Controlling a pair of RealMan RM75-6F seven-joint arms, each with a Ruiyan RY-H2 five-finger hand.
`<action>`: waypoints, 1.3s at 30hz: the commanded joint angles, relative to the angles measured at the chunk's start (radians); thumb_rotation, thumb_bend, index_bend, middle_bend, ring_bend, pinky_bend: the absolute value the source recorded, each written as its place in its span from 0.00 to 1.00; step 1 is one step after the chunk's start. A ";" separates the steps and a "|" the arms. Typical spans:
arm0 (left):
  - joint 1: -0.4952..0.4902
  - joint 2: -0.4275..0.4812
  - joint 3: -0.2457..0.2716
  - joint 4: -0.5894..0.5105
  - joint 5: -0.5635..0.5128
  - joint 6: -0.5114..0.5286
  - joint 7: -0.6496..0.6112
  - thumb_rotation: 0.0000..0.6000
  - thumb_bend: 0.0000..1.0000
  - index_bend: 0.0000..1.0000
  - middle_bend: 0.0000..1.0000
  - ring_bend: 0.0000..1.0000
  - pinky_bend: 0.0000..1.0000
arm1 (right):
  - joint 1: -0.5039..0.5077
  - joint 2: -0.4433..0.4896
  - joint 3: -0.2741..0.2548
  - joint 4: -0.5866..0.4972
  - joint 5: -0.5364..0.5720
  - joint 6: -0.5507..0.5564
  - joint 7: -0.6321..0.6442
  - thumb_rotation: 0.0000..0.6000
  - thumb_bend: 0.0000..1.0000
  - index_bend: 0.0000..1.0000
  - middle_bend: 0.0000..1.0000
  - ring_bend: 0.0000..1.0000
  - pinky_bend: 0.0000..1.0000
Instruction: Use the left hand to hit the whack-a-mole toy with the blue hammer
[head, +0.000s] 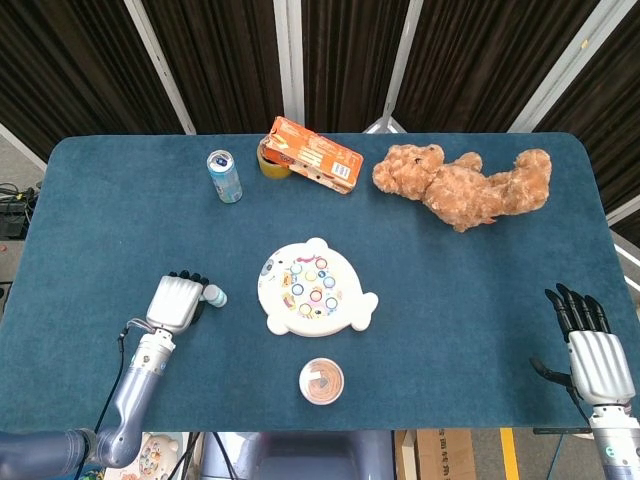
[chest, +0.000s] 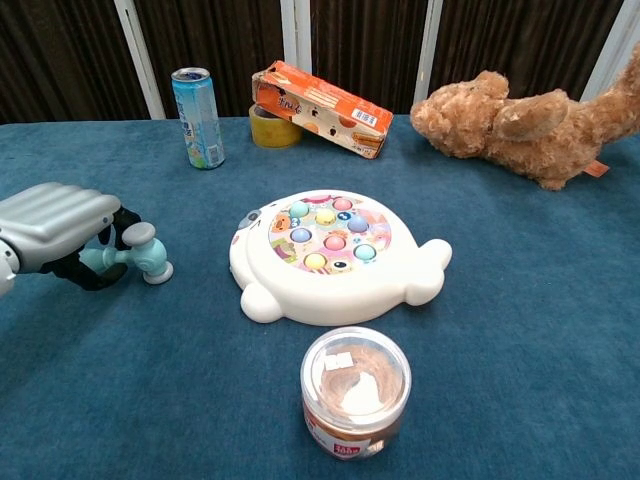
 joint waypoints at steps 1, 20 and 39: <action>0.005 0.004 -0.004 -0.003 -0.002 -0.002 0.005 1.00 0.20 0.39 0.35 0.32 0.43 | -0.001 0.000 0.000 0.000 -0.001 0.001 0.000 1.00 0.19 0.00 0.00 0.00 0.00; 0.054 0.071 -0.037 -0.072 0.033 0.019 -0.036 1.00 0.04 0.16 0.11 0.13 0.25 | -0.001 -0.001 -0.001 0.000 0.000 0.001 -0.003 1.00 0.19 0.00 0.00 0.00 0.00; 0.406 0.477 0.192 -0.255 0.457 0.400 -0.446 1.00 0.04 0.00 0.00 0.00 0.02 | 0.005 -0.014 -0.014 0.038 -0.060 0.020 -0.022 1.00 0.19 0.00 0.00 0.00 0.00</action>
